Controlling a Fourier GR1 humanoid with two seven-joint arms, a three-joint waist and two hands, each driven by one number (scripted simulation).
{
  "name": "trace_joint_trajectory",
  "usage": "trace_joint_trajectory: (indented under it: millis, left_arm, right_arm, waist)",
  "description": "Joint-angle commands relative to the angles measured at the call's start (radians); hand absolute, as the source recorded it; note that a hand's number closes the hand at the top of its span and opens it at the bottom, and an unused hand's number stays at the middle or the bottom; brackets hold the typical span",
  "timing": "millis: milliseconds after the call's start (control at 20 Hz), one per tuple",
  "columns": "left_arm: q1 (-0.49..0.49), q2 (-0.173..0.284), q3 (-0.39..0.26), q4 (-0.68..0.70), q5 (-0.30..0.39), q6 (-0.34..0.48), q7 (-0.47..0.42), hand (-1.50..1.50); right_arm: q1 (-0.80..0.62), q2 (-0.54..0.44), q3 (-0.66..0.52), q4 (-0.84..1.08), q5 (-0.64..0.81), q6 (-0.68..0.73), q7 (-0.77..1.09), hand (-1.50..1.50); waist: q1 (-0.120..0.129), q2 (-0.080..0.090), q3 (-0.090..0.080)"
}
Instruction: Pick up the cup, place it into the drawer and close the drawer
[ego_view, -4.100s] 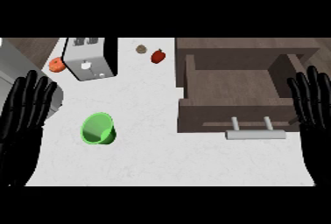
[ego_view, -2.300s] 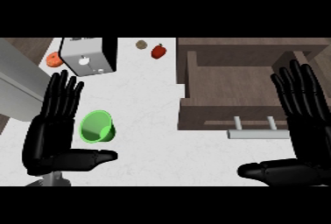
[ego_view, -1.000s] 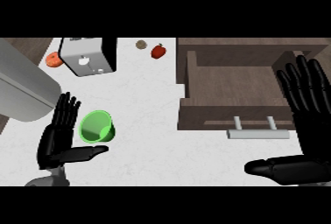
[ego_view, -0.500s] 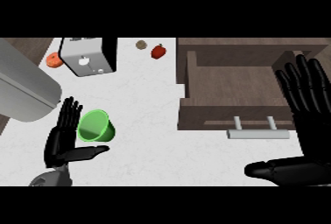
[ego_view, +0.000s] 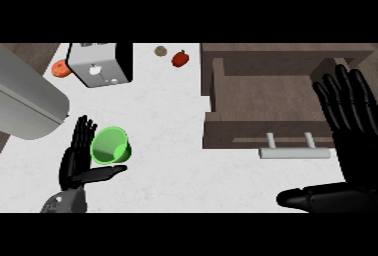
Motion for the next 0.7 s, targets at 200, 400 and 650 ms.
trace_joint_trajectory:
  millis: [200, 400, 650]
  left_arm:
    - [-0.103, 0.018, 0.012, 0.243, -0.008, -0.021, -0.134, -1.5]
    - [-0.087, 0.026, -0.014, 0.172, 0.004, -0.032, -0.062, -1.5]
    - [-0.079, 0.017, -0.015, 0.236, 0.011, -0.079, -0.141, -1.5]
  right_arm:
    - [-0.025, -0.004, 0.002, 0.021, -0.009, 0.01, 0.018, -1.5]
    - [0.0, -0.024, -0.033, -0.005, -0.03, 0.028, 0.013, -1.5]
    - [0.074, 0.031, 0.035, 0.01, 0.032, 0.019, -0.063, -1.5]
  waist:
    - [0.0, 0.001, 0.0]
    - [0.002, -0.001, 0.0]
    - [0.001, 0.0, 0.0]
